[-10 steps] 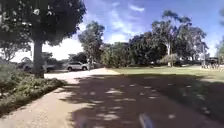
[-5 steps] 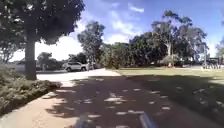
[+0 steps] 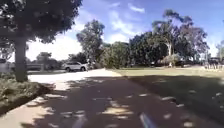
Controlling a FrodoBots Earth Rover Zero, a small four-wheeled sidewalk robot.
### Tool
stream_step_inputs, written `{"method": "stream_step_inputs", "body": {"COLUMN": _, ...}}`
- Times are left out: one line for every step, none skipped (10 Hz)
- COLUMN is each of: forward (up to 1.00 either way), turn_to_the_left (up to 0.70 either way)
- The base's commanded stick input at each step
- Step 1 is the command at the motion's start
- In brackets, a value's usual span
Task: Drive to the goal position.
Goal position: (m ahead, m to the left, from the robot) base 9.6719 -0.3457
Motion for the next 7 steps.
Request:
{"method": "stream_step_inputs", "body": {"forward": 1.0, "turn_to_the_left": 0.0}}
{"method": "stream_step_inputs", "body": {"forward": 1.0, "turn_to_the_left": 0.0}}
{"method": "stream_step_inputs", "body": {"forward": 1.0, "turn_to_the_left": 0.0}}
{"method": "stream_step_inputs", "body": {"forward": 1.0, "turn_to_the_left": 0.0}}
{"method": "stream_step_inputs", "body": {"forward": 1.0, "turn_to_the_left": 0.0}}
{"method": "stream_step_inputs", "body": {"forward": 1.0, "turn_to_the_left": 0.0}}
{"method": "stream_step_inputs", "body": {"forward": 1.0, "turn_to_the_left": 0.0}}
